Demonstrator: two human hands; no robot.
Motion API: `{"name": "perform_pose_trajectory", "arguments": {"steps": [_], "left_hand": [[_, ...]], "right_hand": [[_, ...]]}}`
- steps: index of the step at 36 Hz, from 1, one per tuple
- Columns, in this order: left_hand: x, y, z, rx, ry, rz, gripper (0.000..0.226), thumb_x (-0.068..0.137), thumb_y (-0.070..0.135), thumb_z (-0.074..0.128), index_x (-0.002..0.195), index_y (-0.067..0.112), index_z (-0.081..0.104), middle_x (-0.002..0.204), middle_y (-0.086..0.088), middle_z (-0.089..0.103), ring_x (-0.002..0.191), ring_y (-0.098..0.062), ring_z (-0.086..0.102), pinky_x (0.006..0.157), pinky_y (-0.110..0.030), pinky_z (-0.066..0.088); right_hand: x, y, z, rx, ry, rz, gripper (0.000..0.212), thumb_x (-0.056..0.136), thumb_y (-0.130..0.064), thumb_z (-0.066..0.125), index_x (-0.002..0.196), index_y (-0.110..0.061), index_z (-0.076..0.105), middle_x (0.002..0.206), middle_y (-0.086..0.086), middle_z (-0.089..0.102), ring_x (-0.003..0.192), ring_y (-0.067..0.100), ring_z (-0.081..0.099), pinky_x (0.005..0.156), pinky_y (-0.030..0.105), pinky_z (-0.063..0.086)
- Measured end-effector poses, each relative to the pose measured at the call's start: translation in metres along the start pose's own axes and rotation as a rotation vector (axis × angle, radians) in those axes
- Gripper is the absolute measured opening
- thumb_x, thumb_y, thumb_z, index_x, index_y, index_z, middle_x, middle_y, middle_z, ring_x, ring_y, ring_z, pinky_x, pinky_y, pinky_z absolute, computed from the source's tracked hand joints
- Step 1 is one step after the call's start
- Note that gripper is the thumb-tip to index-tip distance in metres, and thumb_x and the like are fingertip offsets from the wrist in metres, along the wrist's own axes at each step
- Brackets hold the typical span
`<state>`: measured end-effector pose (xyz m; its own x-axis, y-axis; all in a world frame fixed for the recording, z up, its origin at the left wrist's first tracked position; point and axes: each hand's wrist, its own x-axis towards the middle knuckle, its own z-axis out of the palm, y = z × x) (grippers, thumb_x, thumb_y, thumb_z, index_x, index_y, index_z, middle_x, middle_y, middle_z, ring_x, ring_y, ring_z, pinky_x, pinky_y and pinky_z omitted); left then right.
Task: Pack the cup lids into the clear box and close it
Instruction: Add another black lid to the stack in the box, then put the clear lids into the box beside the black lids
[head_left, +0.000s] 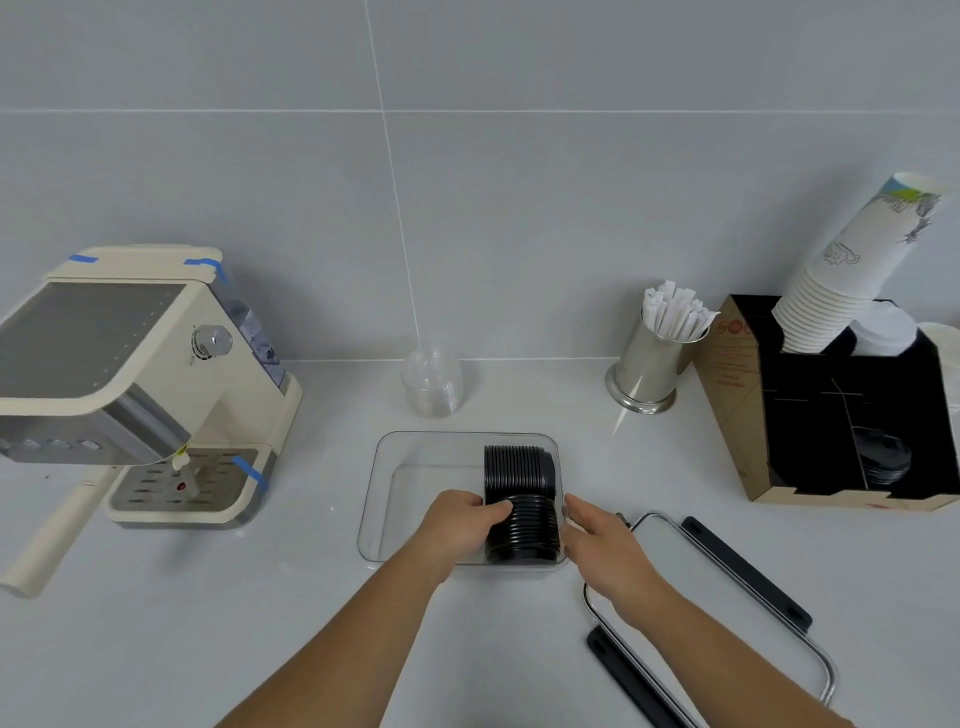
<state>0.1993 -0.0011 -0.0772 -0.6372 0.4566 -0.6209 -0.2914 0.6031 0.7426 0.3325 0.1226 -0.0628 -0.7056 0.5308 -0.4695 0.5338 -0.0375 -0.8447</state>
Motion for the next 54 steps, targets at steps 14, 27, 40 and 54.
{"name": "perform_pose_trajectory", "arguments": {"steps": [14, 27, 40, 54], "left_hand": [[-0.057, -0.014, -0.064, -0.408, 0.036, -0.006, 0.016, 0.089, 0.024, 0.069, 0.102, 0.014, 0.068, 0.111, -0.007, 0.071, 0.104, -0.022, 0.068, 0.089, -0.032, 0.054], [-0.072, -0.034, -0.116, -0.705, 0.167, 0.006, 0.027, 0.092, 0.025, 0.065, 0.111, 0.006, 0.068, 0.112, -0.015, 0.072, 0.104, -0.031, 0.068, 0.094, -0.042, 0.054], [-0.062, -0.04, -0.153, -0.814, 0.216, -0.001, 0.026, 0.093, 0.024, 0.064, 0.111, 0.006, 0.067, 0.111, -0.017, 0.071, 0.101, -0.032, 0.067, 0.09, -0.042, 0.053], [-0.005, -0.016, -0.188, -0.857, 0.224, -0.015, 0.027, 0.092, 0.021, 0.065, 0.113, 0.005, 0.066, 0.111, -0.017, 0.07, 0.097, -0.03, 0.068, 0.087, -0.04, 0.053]], "right_hand": [[-0.016, -0.02, -0.017, 0.271, -0.043, 0.157, 0.017, 0.093, -0.002, 0.058, 0.103, -0.006, 0.071, 0.095, 0.014, 0.069, 0.108, 0.022, 0.064, 0.106, 0.035, 0.042], [-0.007, -0.054, 0.001, 0.553, -0.116, 0.134, 0.028, 0.098, -0.013, 0.054, 0.123, -0.003, 0.061, 0.123, 0.015, 0.066, 0.112, 0.027, 0.064, 0.098, 0.04, 0.047], [0.016, -0.092, 0.026, 0.539, -0.134, 0.125, 0.028, 0.096, -0.014, 0.057, 0.121, -0.002, 0.062, 0.121, 0.017, 0.068, 0.11, 0.03, 0.066, 0.095, 0.042, 0.052], [0.066, -0.131, 0.039, 0.537, -0.12, 0.105, 0.026, 0.096, -0.013, 0.057, 0.118, -0.002, 0.066, 0.117, 0.014, 0.071, 0.109, 0.03, 0.067, 0.094, 0.043, 0.052]]}}
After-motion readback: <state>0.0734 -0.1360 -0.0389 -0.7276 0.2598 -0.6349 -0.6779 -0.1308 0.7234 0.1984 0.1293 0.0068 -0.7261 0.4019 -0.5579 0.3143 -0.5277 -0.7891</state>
